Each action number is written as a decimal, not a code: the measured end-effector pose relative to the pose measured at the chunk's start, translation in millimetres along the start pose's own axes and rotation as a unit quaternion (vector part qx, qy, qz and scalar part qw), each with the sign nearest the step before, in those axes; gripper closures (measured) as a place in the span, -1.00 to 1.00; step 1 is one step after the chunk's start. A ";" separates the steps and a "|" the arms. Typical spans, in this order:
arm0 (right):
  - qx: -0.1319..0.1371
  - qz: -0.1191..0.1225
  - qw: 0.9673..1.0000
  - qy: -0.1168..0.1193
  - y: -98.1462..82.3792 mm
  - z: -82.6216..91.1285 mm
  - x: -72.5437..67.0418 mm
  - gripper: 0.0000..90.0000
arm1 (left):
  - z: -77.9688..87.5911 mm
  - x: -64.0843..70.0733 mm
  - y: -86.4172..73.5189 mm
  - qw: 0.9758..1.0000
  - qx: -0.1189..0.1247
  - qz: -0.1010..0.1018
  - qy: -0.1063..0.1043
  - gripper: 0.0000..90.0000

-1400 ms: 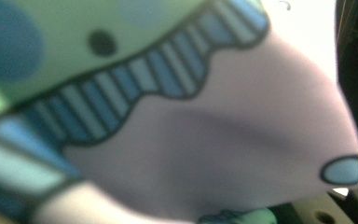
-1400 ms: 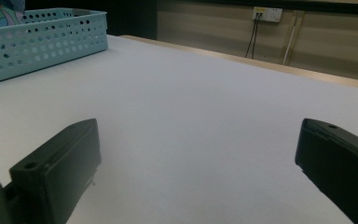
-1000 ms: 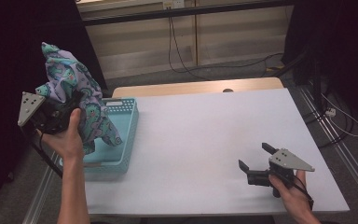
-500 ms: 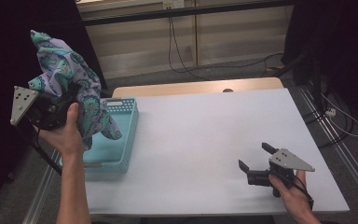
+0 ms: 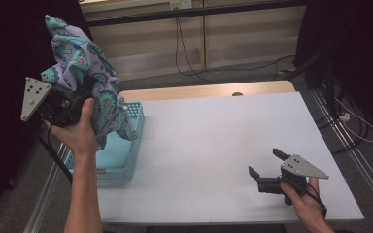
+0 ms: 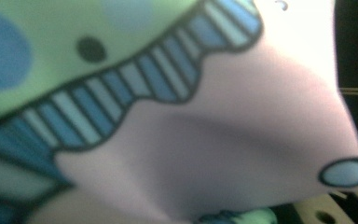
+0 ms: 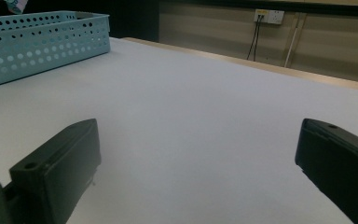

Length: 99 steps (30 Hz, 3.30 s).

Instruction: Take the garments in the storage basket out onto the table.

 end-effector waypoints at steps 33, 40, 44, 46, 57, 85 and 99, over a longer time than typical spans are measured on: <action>0.001 0.000 1.000 0.004 0.0 0.5 -0.5 -1.00 | -75.8 94.7 -25.8 0.993 -0.048 0.031 -0.106 0.53; 0.000 0.000 1.000 0.004 -0.1 0.6 -0.6 -1.00 | -91.1 116.6 -43.1 0.989 -0.062 0.039 -0.129 0.53; 0.001 -0.001 1.000 0.005 0.0 1.1 -0.4 -1.00 | -95.6 125.1 -58.3 0.987 -0.080 0.031 -0.139 0.53; 0.001 -0.001 1.000 0.005 0.1 1.6 -0.3 -1.00 | -97.9 128.1 -68.1 0.986 -0.089 0.030 -0.137 0.53; 0.000 -0.002 1.000 0.006 -0.3 0.5 -1.0 -1.00 | -113.8 150.3 -110.5 0.976 -0.128 0.061 -0.164 0.53; -0.003 0.000 1.000 0.006 -1.5 1.5 -0.9 -1.00 | -122.9 173.3 -214.7 0.953 -0.239 0.075 -0.170 0.51; -0.003 0.000 1.000 0.006 -1.5 1.9 -0.7 -1.00 | -125.4 166.9 -254.9 0.941 -0.288 0.082 -0.160 0.51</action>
Point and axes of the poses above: each handheld gripper's, and its own axes: z roughly backward along the jaws, y roughly out of its top, x roughly to its right, the point moved 9 cm from there along -z, roughly forward along the jaws, and after that the axes turned 6 degrees about -y, right-handed, at the moved point
